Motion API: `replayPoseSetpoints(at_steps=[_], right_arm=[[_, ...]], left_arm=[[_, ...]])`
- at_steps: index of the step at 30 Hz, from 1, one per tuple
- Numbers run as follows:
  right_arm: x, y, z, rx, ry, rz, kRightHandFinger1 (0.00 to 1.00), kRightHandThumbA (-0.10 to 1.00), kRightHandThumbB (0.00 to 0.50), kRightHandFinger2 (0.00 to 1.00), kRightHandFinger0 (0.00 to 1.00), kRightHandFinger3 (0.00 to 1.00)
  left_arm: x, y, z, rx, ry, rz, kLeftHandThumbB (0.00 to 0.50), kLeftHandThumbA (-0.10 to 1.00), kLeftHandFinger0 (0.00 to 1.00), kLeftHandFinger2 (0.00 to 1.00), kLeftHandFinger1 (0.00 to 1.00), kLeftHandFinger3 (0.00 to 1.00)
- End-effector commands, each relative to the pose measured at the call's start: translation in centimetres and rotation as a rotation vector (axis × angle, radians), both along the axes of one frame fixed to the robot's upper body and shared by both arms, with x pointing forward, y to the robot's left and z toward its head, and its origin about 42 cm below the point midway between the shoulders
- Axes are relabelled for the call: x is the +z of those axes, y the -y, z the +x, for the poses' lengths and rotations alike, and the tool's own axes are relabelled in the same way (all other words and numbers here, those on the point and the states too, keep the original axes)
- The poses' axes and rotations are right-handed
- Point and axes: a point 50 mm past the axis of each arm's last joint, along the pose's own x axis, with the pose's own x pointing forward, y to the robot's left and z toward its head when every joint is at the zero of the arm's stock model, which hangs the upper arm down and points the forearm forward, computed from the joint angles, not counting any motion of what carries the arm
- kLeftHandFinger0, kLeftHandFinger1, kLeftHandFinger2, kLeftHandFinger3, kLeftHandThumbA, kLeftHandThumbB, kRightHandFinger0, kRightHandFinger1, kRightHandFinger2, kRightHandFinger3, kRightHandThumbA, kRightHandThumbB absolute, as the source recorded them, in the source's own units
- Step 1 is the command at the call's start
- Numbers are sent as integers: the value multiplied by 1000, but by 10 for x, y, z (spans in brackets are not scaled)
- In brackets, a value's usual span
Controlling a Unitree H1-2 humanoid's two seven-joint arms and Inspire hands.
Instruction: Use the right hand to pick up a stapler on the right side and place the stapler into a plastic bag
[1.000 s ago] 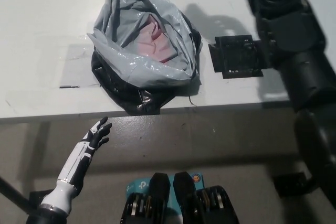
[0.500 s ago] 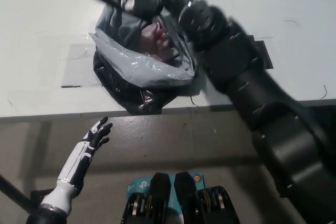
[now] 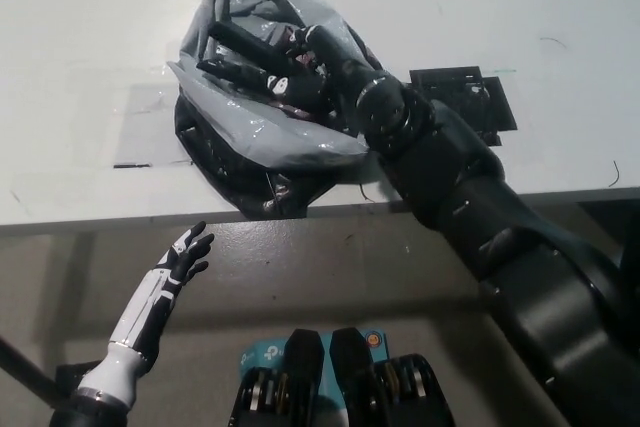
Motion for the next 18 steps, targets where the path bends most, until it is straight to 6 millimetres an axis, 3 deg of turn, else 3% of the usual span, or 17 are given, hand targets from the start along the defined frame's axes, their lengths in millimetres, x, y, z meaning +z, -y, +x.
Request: replayPoseSetpoints(at_steps=[1,2,4,5,6,7,10,16,18], right_arm=[[37,-11,3,3,219,21,774,461,312,945,546,966],[38,-11,3,14,227,21,1000,513,341,1000,866,1000],[39,-10,2,37,240,22,1000,564,369,1000,872,1000],[41,-10,3,54,243,16,1000,640,406,1000,968,1000],[42,-10,3,66,245,-2,1000,725,428,1000,1000,1000],[45,-10,3,82,261,-40,1000,797,459,1000,1000,1000],[51,-11,3,111,301,-77,1000,862,500,1000,1000,1000],[61,-18,0,138,369,-118,1000,1000,500,1000,1000,1000],[70,-19,-1,151,396,-106,1000,1000,500,1000,1000,1000]], left_arm=[[14,0,3,-12,61,6,335,1000,1000,1000,1000,1000],[14,0,3,-13,57,7,341,1000,1000,1000,1000,1000],[14,0,3,-14,54,7,341,1000,1000,1000,1000,1000],[14,0,4,-14,56,5,333,1000,1000,1000,1000,1000],[15,0,4,-14,57,3,332,1000,1000,1000,1000,1000],[15,0,4,-13,57,4,332,1000,1000,1000,1000,1000],[16,1,4,-14,58,5,323,1000,1000,1000,1000,1000],[14,0,3,-15,60,0,305,1000,1000,1000,1000,1000],[13,1,2,-18,59,-10,302,1000,1000,1000,1000,1000]])
